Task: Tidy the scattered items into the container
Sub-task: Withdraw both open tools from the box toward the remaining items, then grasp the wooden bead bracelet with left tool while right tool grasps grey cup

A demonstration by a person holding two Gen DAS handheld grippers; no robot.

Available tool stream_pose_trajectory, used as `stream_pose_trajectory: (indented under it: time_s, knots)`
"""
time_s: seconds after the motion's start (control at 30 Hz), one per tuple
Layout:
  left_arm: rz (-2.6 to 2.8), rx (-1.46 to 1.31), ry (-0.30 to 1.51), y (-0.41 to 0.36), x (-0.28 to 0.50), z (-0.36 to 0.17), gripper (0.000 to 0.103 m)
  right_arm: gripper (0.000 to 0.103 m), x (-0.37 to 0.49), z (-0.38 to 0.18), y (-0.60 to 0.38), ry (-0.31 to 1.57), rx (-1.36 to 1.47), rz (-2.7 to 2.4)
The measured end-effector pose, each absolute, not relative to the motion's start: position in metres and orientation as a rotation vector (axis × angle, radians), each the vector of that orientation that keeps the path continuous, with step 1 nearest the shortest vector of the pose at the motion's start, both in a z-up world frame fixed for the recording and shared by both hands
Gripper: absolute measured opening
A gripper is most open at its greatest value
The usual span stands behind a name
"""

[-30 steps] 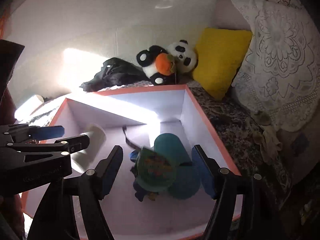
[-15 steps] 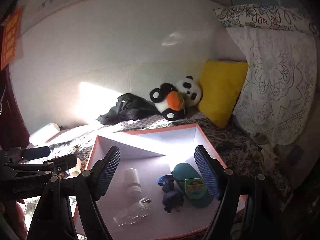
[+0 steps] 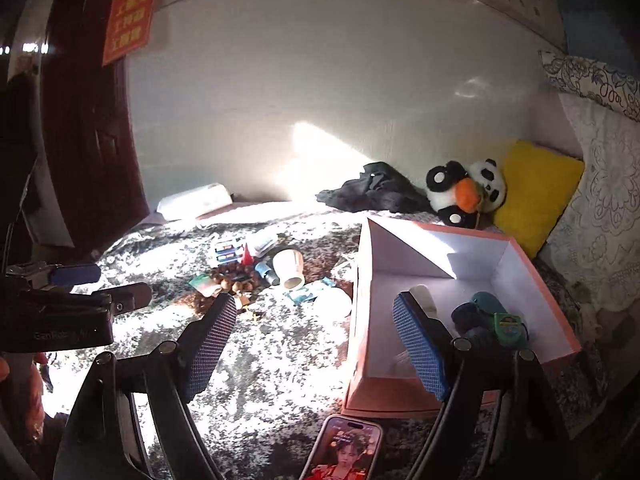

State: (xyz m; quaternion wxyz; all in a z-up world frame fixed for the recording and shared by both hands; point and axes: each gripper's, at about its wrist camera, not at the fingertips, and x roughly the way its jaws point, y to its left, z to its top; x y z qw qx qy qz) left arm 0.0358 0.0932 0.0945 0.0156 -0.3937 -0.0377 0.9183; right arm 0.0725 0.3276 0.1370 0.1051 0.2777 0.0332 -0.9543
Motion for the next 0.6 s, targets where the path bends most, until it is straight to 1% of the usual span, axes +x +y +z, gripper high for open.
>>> stream_pose_trajectory:
  time_s: [0.17, 0.3, 0.6]
  knots:
    - [2.877, -1.3, -0.195, 0.052, 0.038, 0.066, 0.086, 0.083, 0.061, 0.112, 0.297, 0.093, 0.914, -2.758]
    - [2.862, -1.369, -0.253, 0.034, 0.025, 0.041, 0.086, 0.083, 0.039, 0.087, 0.28, 0.098, 0.999, -2.712]
    - [2.789, -1.431, -0.257, 0.043, -0.056, 0.012, 0.086, 0.083, -0.04, 0.042, 0.257, 0.08, 1.122, -2.676]
